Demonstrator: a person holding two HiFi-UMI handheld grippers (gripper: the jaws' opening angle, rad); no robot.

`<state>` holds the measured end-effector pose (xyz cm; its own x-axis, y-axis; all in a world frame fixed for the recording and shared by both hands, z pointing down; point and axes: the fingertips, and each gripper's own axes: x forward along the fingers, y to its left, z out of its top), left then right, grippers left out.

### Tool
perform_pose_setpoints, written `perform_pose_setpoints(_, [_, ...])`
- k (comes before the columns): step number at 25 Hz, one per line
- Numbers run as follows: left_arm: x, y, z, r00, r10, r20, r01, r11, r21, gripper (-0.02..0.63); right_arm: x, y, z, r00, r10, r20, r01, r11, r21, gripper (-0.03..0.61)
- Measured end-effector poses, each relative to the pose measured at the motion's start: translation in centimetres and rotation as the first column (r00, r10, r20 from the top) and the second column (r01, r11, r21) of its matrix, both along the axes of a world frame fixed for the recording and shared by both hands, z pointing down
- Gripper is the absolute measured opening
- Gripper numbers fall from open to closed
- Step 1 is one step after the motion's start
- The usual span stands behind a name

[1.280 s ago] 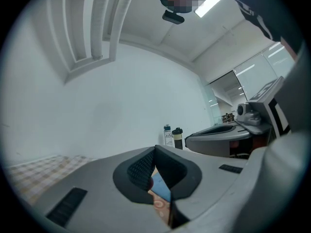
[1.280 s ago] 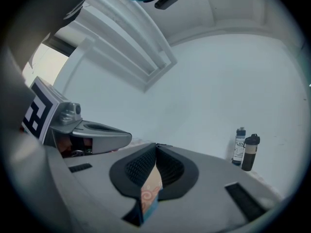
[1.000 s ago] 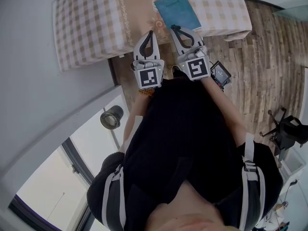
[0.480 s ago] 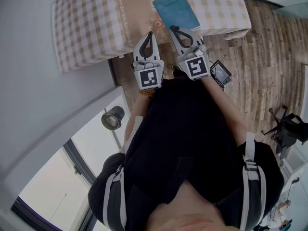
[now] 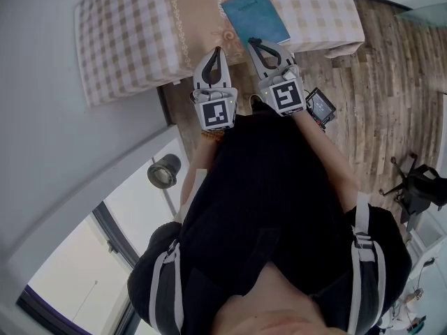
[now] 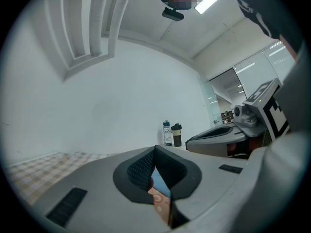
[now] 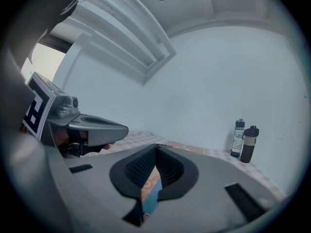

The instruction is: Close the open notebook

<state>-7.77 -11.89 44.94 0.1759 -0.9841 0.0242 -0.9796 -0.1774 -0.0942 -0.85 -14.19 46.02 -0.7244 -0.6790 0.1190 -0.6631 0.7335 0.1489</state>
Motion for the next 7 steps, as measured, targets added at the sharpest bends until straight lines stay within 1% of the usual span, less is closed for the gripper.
perform_pose_setpoints(3, [0.07, 0.06, 0.47, 1.0, 0.001, -0.013, -0.002, 1.0, -0.006, 0.012, 0.29, -0.13, 0.31, 1.0, 0.009, 0.003, -0.009, 1.0, -0.014, 0.003])
perform_pose_setpoints(7, [0.41, 0.01, 0.3, 1.0, 0.008, 0.0, -0.008, 1.0, -0.011, 0.012, 0.92, -0.39, 0.85, 0.999, 0.036, 0.017, -0.035, 0.997, -0.063, 0.003])
